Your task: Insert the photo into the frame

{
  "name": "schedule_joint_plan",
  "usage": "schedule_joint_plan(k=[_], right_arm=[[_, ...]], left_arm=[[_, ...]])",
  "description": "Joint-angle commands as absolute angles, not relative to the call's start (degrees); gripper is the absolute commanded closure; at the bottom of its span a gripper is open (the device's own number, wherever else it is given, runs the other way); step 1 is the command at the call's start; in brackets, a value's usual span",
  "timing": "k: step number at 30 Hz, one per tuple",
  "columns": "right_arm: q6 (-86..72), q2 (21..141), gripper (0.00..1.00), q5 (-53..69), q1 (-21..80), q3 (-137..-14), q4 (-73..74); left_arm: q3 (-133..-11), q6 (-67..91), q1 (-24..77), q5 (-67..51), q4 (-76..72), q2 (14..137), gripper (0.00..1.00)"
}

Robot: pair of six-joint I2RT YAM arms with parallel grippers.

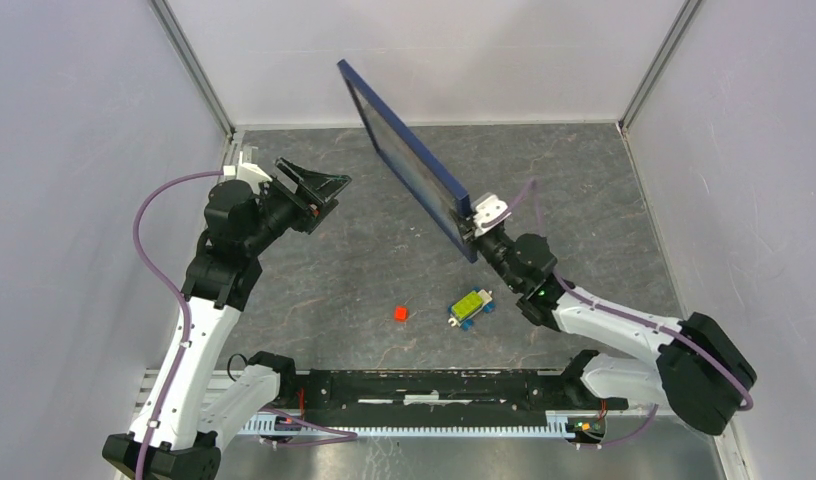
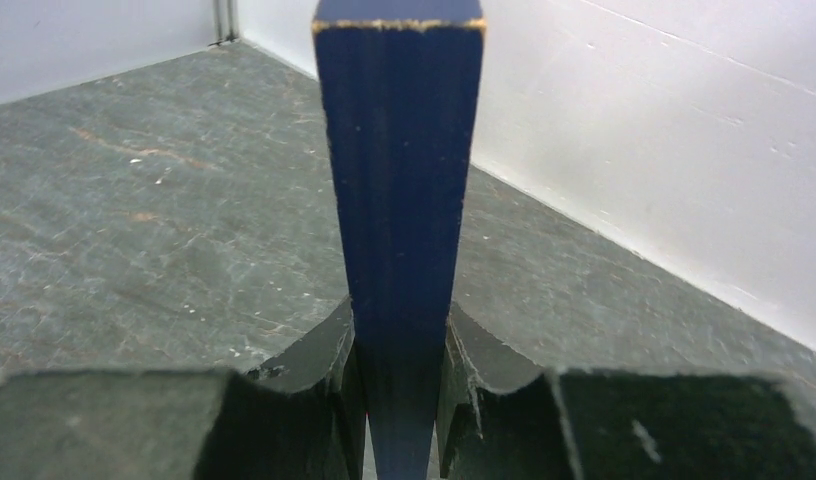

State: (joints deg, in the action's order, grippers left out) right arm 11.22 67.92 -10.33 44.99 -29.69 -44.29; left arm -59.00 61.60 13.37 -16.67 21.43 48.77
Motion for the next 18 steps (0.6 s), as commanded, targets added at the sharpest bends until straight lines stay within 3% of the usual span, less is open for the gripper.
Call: schedule_joint_plan(k=[1, 11, 18], right_arm=[[4.3, 64.2, 1.00, -10.2, 37.6, -25.9, -38.2], [-14.3, 55.8, 1.00, 7.8, 14.7, -18.7, -34.5], [-15.8, 52.9, 1.00, 12.9, 2.8, -14.8, -31.0]], left_arm=[[-60.1, 57.8, 13.5, -18.3, 21.1, 48.6, 0.17], [-59.0, 57.4, 13.5, -19.3, 21.1, 48.7, 0.16], [-57.7, 57.8, 13.5, -20.2, 20.8, 48.0, 0.15]])
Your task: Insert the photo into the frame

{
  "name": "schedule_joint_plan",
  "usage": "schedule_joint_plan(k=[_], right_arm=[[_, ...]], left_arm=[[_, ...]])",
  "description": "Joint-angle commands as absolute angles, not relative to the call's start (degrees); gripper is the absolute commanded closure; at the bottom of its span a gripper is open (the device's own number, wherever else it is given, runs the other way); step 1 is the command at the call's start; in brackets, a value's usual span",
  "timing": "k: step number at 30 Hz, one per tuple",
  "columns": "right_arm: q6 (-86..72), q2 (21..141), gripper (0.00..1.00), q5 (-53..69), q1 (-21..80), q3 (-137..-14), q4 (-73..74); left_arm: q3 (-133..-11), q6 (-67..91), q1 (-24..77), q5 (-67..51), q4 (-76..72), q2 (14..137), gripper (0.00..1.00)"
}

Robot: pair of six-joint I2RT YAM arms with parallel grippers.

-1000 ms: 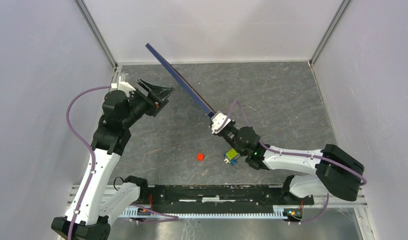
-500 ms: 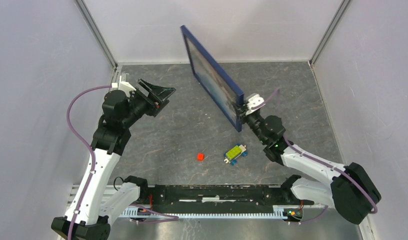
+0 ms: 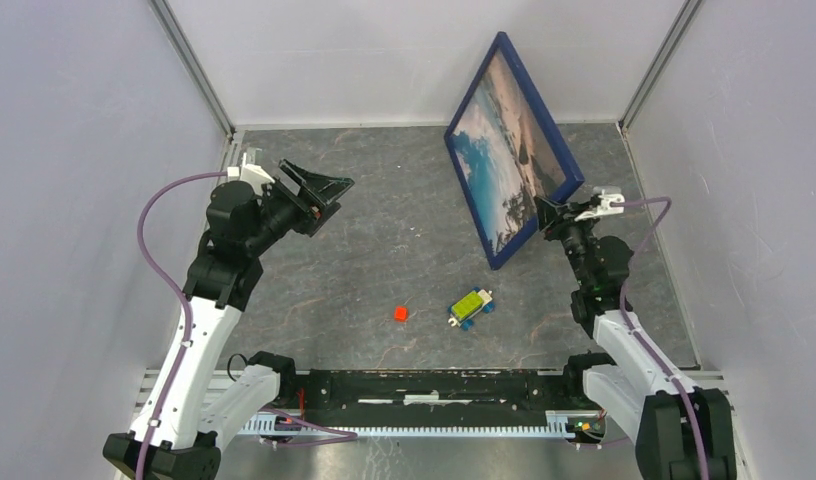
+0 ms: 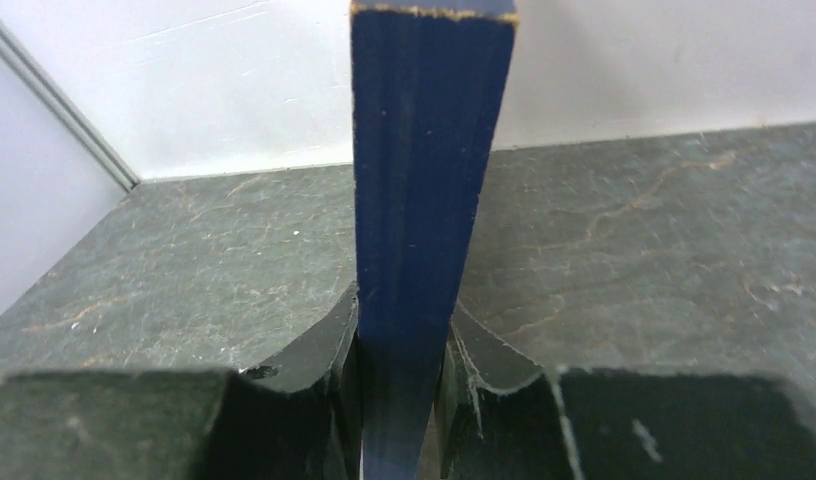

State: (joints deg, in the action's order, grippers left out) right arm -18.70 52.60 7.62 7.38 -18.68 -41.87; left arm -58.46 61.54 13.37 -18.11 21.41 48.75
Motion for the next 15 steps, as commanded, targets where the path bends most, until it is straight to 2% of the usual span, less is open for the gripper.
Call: schedule_joint_plan(k=[1, 9, 15], right_arm=[[-15.5, 52.8, 1.00, 12.5, 1.5, -14.4, -29.8], [-16.9, 54.1, 1.00, 9.1, -6.6, -11.2, -25.9], [-22.5, 59.1, 1.00, 18.7, -13.1, -9.0, -32.0]], left_arm=[[-57.4, 57.9, 13.6, -20.5, 20.8, 47.7, 0.15], [-56.8, 57.7, 13.5, -21.3, 22.2, 45.4, 0.14], [-56.3, 57.8, 13.5, -21.7, 22.7, 43.7, 0.14]])
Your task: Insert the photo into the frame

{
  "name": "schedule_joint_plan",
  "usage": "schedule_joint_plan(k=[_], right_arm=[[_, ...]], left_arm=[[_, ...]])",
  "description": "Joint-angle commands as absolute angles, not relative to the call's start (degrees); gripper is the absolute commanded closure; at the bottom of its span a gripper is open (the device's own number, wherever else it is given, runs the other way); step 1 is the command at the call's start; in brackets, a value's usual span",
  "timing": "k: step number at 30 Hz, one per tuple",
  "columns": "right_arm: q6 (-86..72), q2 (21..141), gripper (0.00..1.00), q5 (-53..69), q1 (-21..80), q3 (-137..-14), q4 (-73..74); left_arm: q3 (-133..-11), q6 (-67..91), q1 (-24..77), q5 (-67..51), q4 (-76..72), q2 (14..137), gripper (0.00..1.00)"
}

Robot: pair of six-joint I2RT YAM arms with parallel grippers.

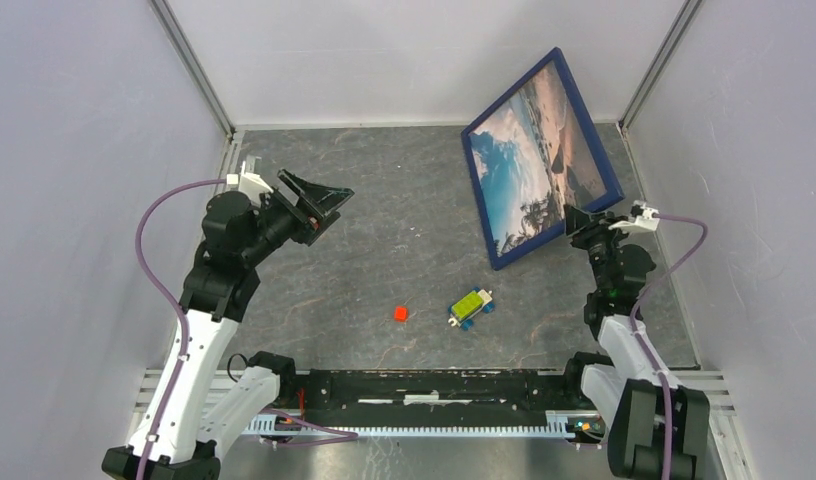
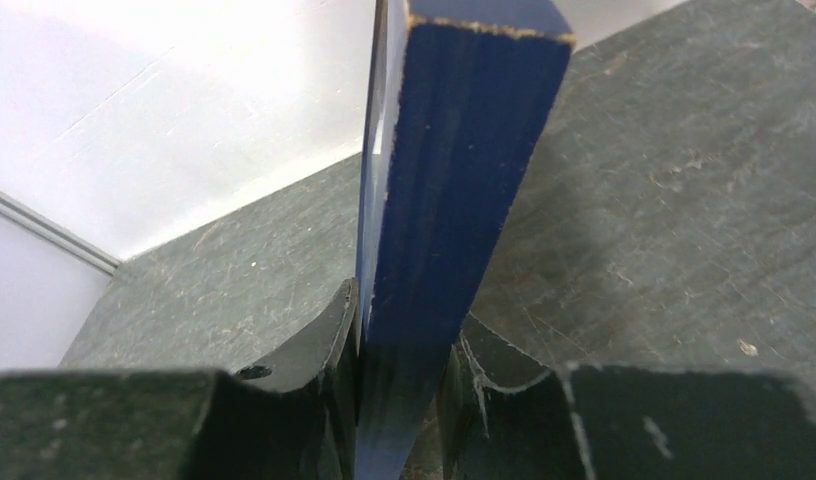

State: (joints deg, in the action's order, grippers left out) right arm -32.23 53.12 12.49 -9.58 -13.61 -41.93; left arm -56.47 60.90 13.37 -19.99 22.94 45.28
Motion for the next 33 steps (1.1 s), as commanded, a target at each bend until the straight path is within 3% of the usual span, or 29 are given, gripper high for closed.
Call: schedule_joint_plan(k=[1, 11, 17, 22, 27, 33], right_arm=[[-23.6, 60.2, 1.00, 20.6, -14.3, -8.8, -32.8], [-39.0, 75.7, 1.00, 35.4, -25.8, -3.9, -48.5], [-39.8, 82.1, 0.98, 35.2, -28.2, -4.3, -46.8], [-38.0, 84.4, 0.81, 31.8, -28.5, -5.8, -40.2], [-33.4, 80.1, 0.46, 24.9, -28.9, -7.0, -30.5], [-25.0, 68.6, 0.19, 13.8, -28.9, -11.6, -15.1]], left_arm=[[-56.2, 58.0, 13.5, -21.8, 22.6, 43.5, 0.14], [-54.9, 60.0, 13.5, -23.6, 19.9, 43.7, 0.14], [-54.1, 61.0, 13.5, -24.3, 18.2, 43.7, 0.14], [-53.3, 61.5, 13.5, -24.4, 17.0, 43.5, 0.14], [-53.3, 61.4, 13.5, -24.9, 16.7, 43.8, 0.14], [-53.9, 60.2, 13.5, -24.5, 17.9, 43.3, 0.13]])
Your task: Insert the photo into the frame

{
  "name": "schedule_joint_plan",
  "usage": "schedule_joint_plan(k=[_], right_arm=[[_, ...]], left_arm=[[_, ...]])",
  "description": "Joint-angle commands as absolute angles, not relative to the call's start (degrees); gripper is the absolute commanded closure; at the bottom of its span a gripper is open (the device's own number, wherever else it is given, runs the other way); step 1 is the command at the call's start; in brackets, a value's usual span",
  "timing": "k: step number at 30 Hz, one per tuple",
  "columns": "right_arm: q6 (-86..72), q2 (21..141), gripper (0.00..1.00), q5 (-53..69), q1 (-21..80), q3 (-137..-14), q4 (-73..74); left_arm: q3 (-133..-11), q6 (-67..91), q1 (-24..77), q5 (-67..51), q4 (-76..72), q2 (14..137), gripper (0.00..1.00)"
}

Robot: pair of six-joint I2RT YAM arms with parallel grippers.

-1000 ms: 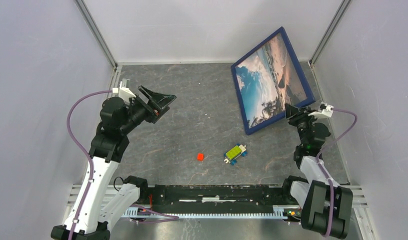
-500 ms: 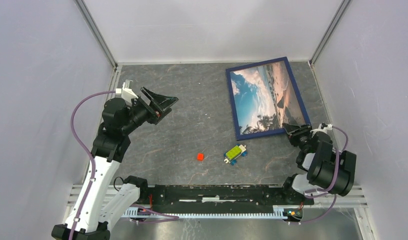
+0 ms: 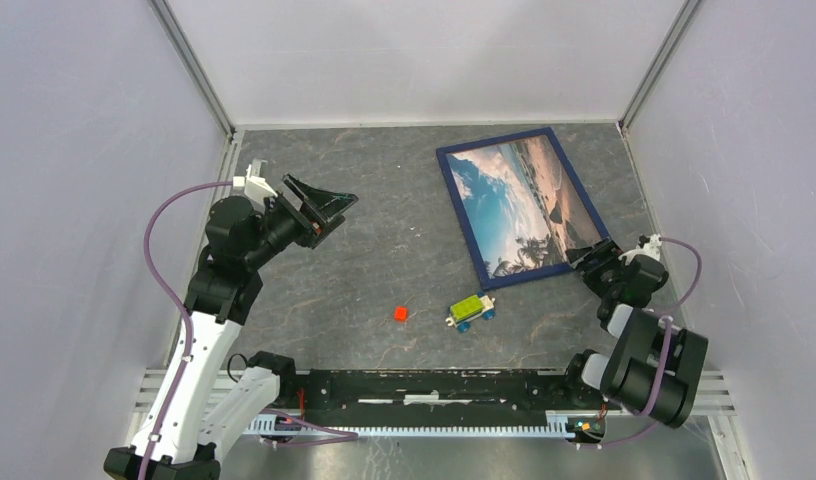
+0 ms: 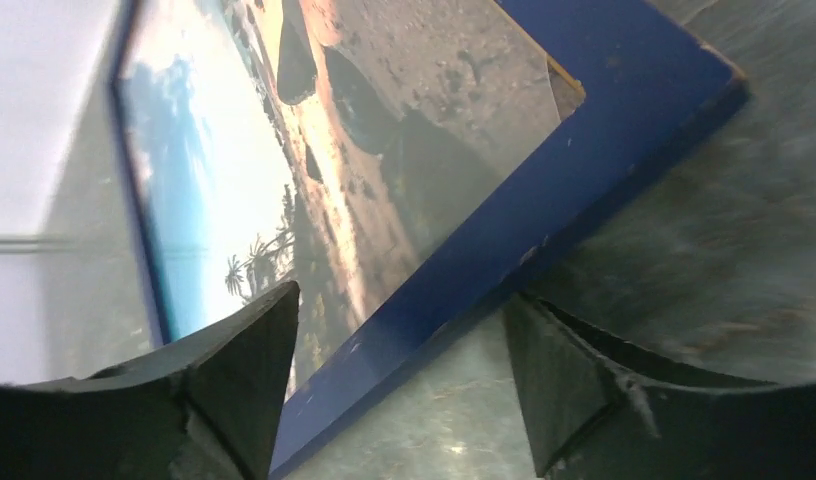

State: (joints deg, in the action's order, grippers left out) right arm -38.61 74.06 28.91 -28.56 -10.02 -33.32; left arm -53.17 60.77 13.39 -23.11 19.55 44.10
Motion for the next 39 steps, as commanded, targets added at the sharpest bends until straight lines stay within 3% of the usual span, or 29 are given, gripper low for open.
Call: schedule_joint_plan(k=[1, 8, 16, 21, 29, 39], right_arm=[[-24.3, 66.3, 0.17, 11.8, -28.9, -12.2, -13.1], [-19.3, 54.4, 0.15, 10.1, -24.9, -17.5, -4.9], [-12.6, 51.6, 0.15, 7.6, 6.6, -37.0, 7.3], [-13.4, 50.8, 0.13, 8.2, 19.1, -49.1, 11.3], [-15.8, 45.4, 0.02, 19.3, 22.4, -62.0, 11.9], [-11.3, 31.4, 0.02, 10.3, 22.4, -67.9, 11.3]], left_arm=[[-54.1, 60.1, 13.5, -24.5, 18.0, 43.3, 0.13], [-55.9, 59.0, 13.5, -24.2, 19.0, 43.1, 0.13], [-65.1, 52.4, 13.5, -21.4, 25.9, 42.9, 0.00], [-72.8, 48.3, 13.5, -20.1, 31.8, 42.5, 0.00], [-84.0, 42.5, 13.5, -19.2, 36.6, 41.6, 0.00], [-94.5, 35.7, 13.5, -12.9, 38.9, 38.9, 0.00]])
